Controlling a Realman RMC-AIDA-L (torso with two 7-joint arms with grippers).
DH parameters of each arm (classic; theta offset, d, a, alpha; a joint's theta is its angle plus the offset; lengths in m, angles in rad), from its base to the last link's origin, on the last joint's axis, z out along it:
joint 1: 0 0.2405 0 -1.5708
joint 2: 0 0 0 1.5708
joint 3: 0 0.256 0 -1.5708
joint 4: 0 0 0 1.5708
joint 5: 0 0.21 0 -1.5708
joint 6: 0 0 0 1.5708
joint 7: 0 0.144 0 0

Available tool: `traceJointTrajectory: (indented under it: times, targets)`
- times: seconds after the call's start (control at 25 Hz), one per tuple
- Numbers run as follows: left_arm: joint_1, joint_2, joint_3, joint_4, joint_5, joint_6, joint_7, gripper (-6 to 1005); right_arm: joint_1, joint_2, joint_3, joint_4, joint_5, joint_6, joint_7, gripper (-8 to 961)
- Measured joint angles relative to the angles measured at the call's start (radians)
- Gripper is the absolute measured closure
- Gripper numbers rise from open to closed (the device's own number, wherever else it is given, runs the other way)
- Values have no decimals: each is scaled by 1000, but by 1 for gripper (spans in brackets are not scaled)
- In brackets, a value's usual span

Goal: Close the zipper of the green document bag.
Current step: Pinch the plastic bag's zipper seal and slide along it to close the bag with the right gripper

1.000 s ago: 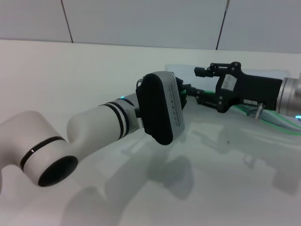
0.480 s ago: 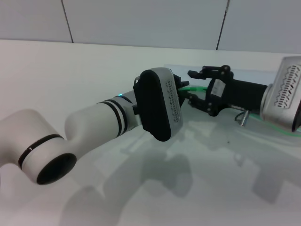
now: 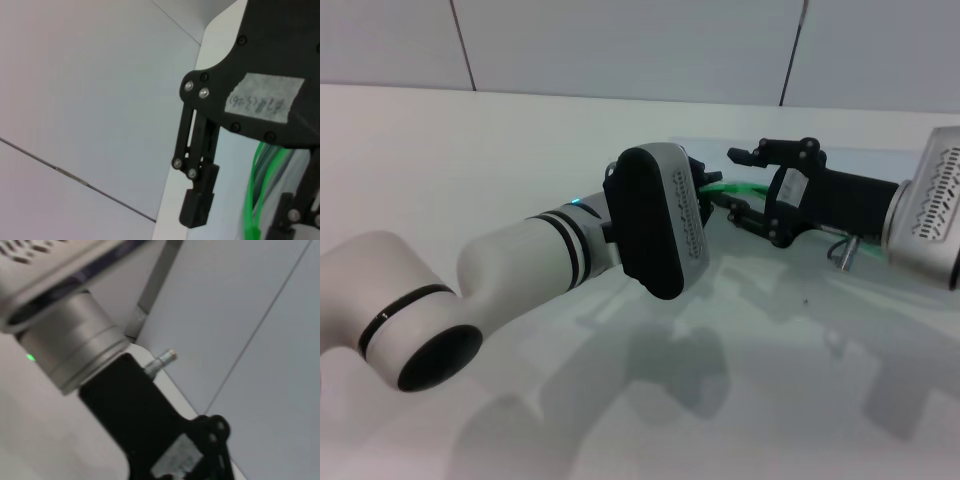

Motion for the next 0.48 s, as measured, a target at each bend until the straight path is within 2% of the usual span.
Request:
traceJointTrajectory:
  times: [0.24,0.48]
  targets:
    - [3,1,-8,1,1,0,0,922,-23,-2,24,-21,-67,-33,1,456]
    - [3,3,-8,2,-2,0,0,918,-54,17,78,-71,-177,-25,1,456]
